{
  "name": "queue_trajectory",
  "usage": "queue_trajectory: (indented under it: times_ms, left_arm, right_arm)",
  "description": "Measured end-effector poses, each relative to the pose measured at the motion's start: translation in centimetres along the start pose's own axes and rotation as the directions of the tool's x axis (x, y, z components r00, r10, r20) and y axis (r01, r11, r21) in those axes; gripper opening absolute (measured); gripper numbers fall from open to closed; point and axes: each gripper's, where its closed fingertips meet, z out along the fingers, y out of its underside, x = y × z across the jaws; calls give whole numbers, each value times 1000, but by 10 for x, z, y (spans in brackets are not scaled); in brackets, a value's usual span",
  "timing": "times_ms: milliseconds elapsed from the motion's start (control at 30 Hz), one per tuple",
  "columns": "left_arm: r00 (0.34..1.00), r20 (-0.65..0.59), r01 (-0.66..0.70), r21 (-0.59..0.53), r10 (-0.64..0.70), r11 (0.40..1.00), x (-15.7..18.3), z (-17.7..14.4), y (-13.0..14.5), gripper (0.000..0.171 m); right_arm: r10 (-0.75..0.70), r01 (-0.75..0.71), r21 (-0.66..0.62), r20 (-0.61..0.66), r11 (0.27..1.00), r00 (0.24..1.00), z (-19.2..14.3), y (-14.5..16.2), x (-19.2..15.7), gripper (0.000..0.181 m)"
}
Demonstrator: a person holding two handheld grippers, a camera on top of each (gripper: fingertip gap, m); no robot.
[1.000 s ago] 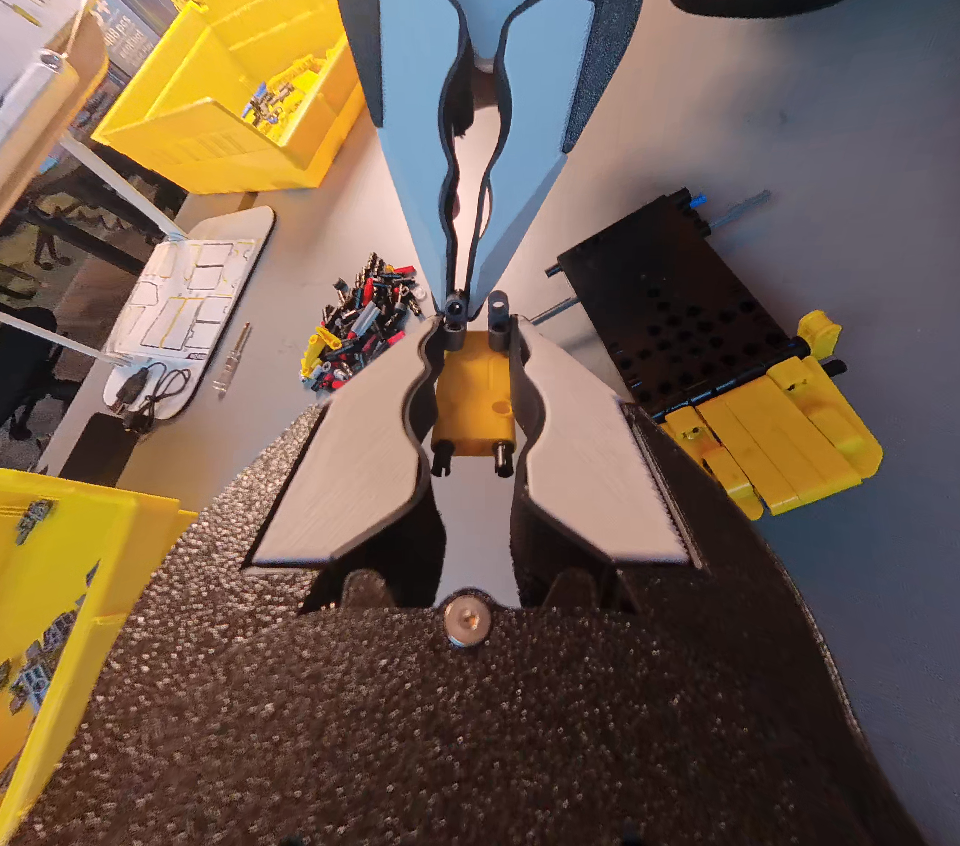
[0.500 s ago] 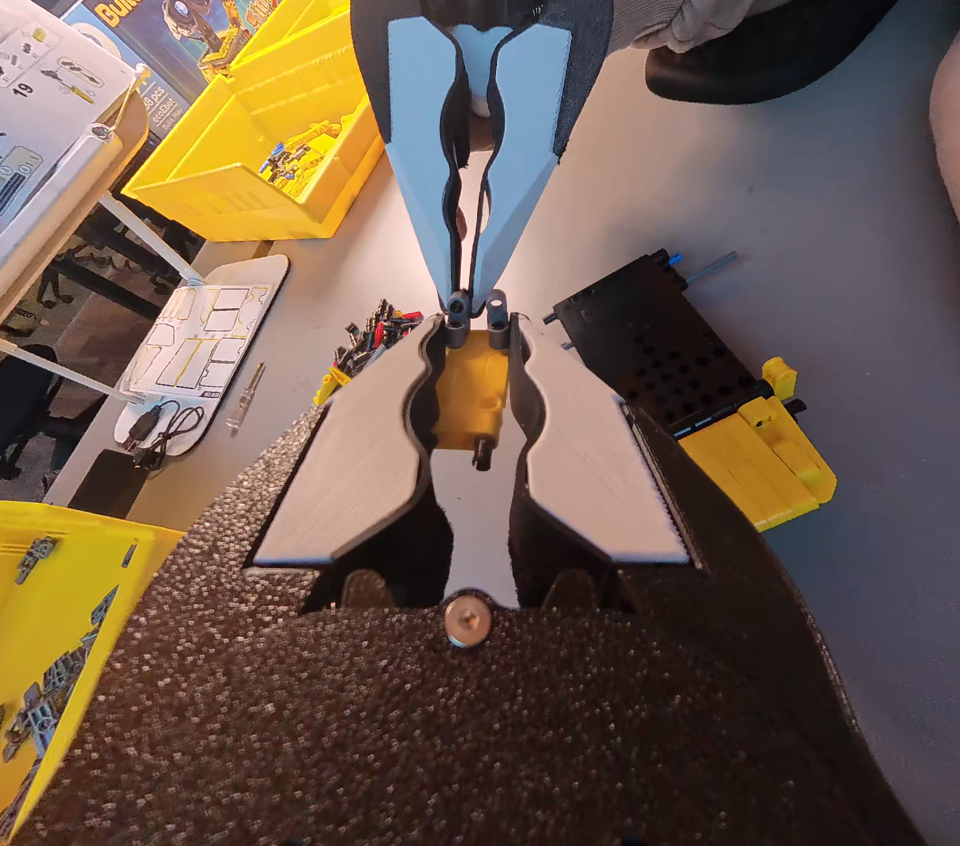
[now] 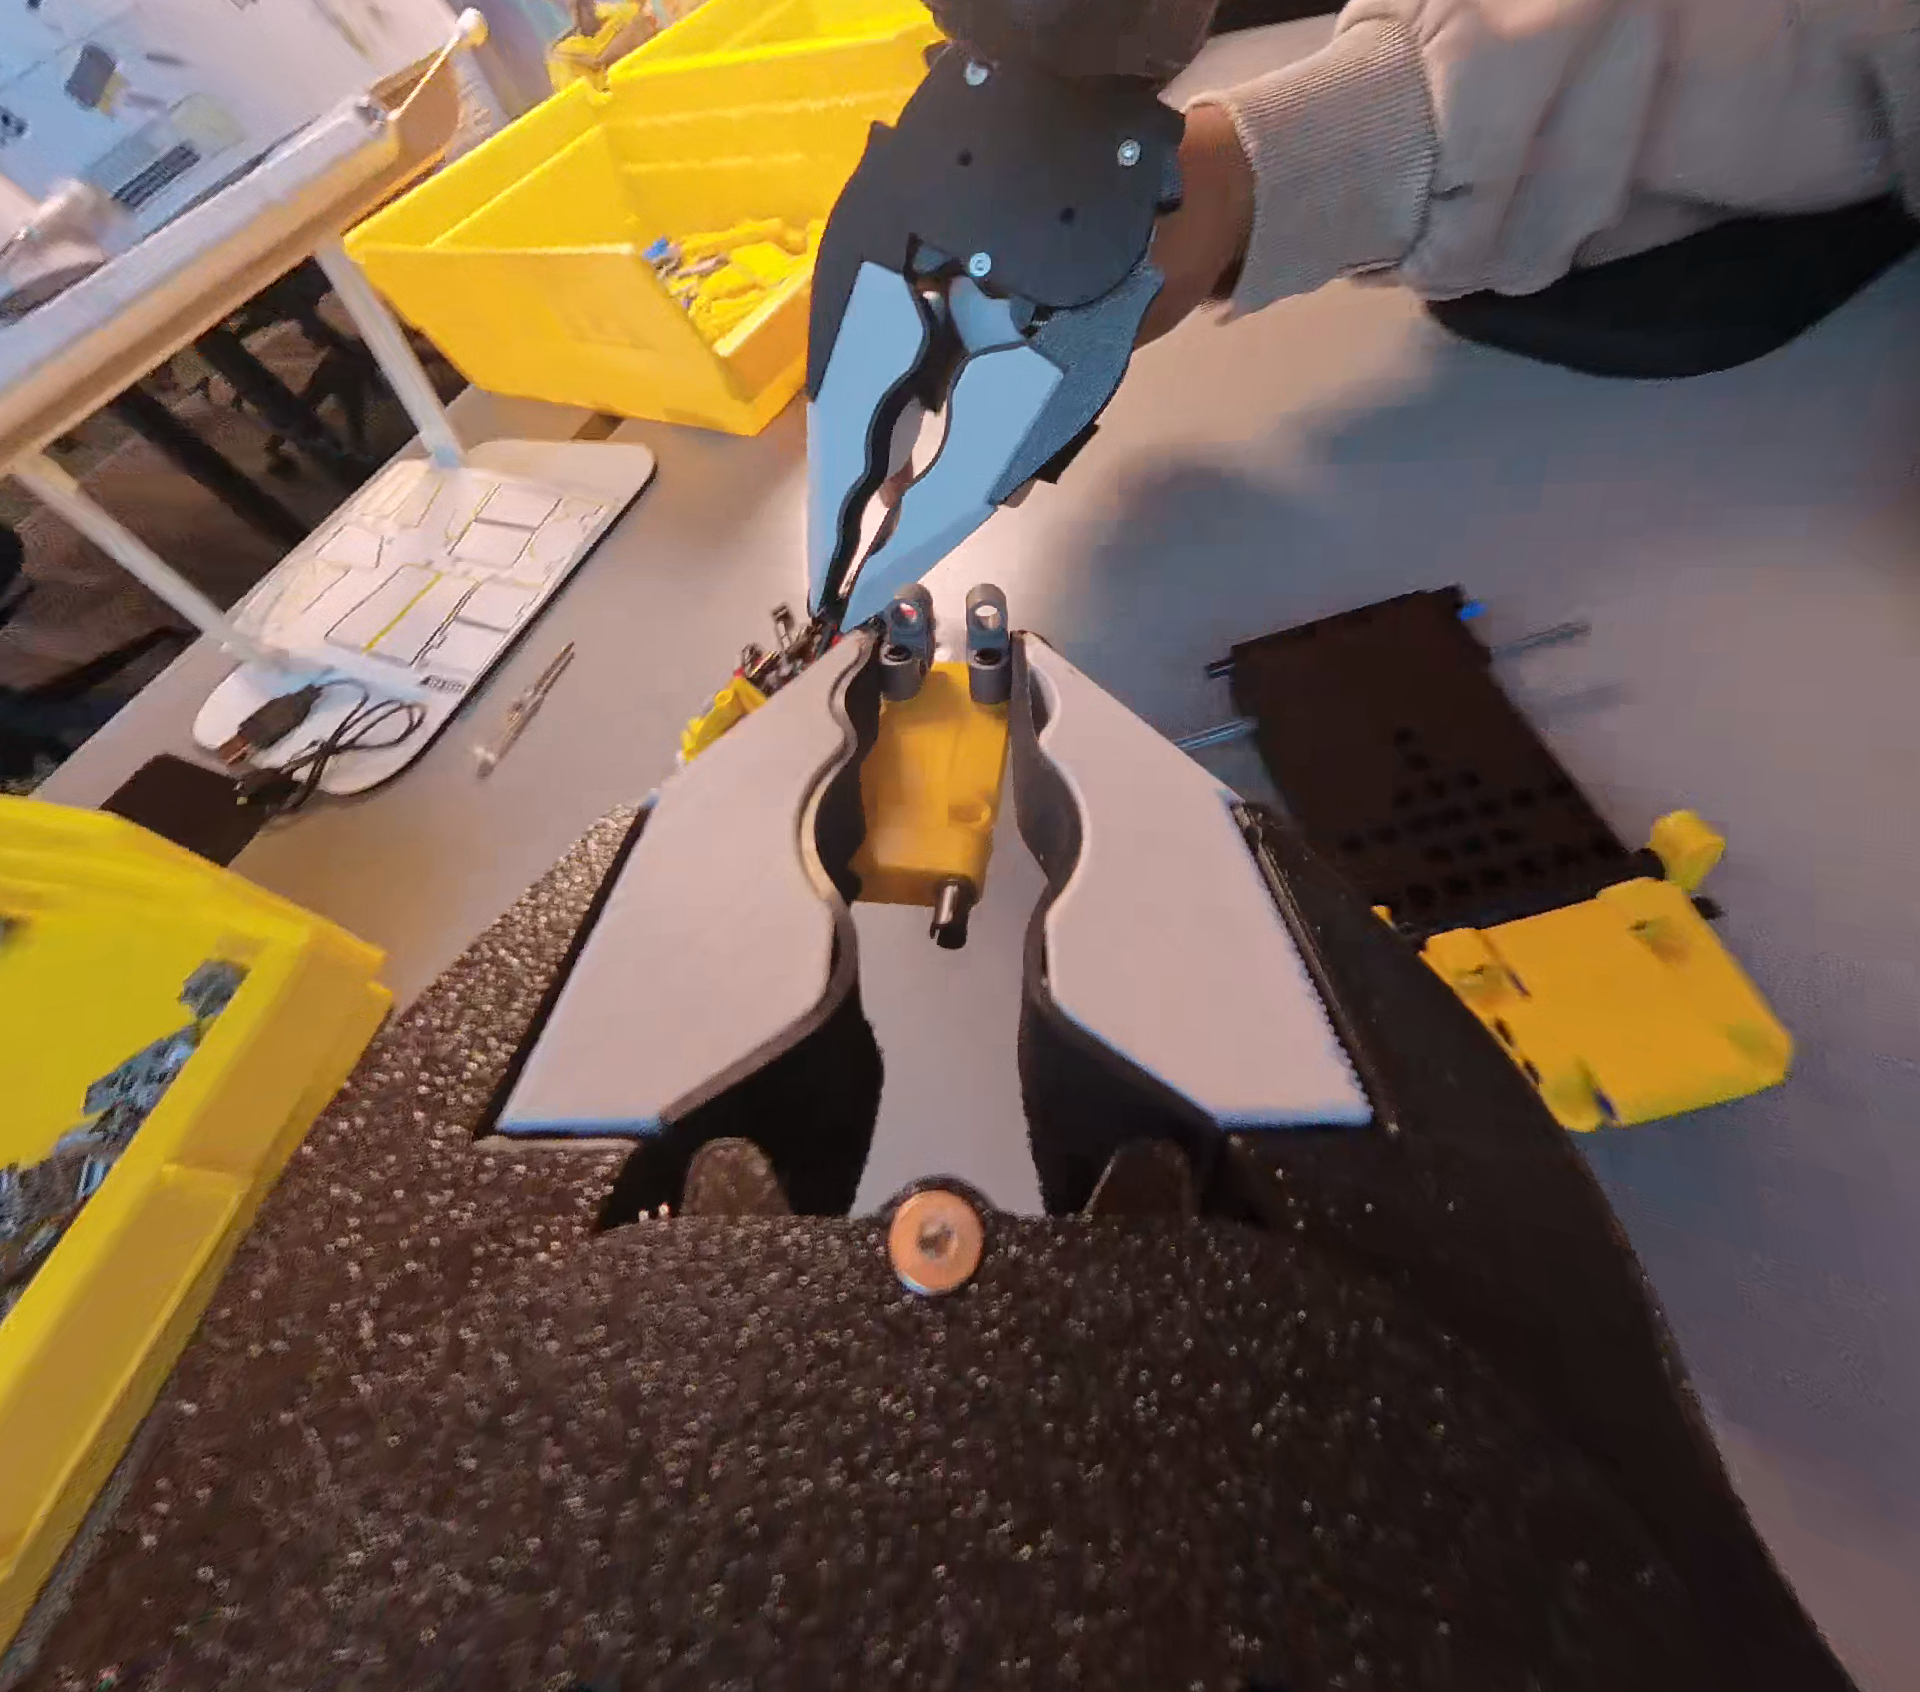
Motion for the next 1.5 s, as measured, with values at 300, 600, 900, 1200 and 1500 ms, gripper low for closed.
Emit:
queue_trajectory:
  times_ms: [300, 600, 900, 1200, 1500]
  left_arm:
    - [992, 99, -77, -81, 84, 994, -3, 10, 25, 23]
    - [861, 252, -387, -241, 442, 890, -10, 11, 26, 23]
    - [866, 250, -387, -212, 432, 897, -3, 15, 21, 34]
    - [809, -348, 537, 107, -474, 837, 18, -7, -10, 27]
    - [897, -102, 438, 84, -429, 895, 3, 7, 0, 10]
  right_arm:
    - [227, -240, 166, 92, 956, 970, -1, -19, 1, 48]
    - [564, -705, 212, 467, 677, 682, -22, -91, -49, 33]
    - [527, -626, 233, 370, 744, 765, -17, -86, -43, 15]
    - [74, -129, 524, 125, 842, 989, -59, -105, -40, 15]
    - [40, 32, 463, -144, 886, 989, -51, -108, -30, 15]
